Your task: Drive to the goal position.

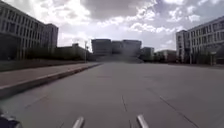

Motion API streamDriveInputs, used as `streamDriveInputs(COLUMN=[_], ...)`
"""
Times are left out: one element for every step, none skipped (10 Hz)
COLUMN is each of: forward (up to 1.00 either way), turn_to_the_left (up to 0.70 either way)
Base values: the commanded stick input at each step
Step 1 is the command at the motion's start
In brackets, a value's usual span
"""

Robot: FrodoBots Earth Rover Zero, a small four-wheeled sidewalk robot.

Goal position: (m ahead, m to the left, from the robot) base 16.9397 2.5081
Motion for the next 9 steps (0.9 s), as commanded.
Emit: streamDriveInputs(forward=[0.7, 0.7, 0.7, 0.7, 0.7, 0.7, 0.7, 0.7, 0.7], turn_to_the_left=[0.0, 0.0, 0.0, 0.0, 0.0, 0.0, 0.0, 0.0, 0.0])
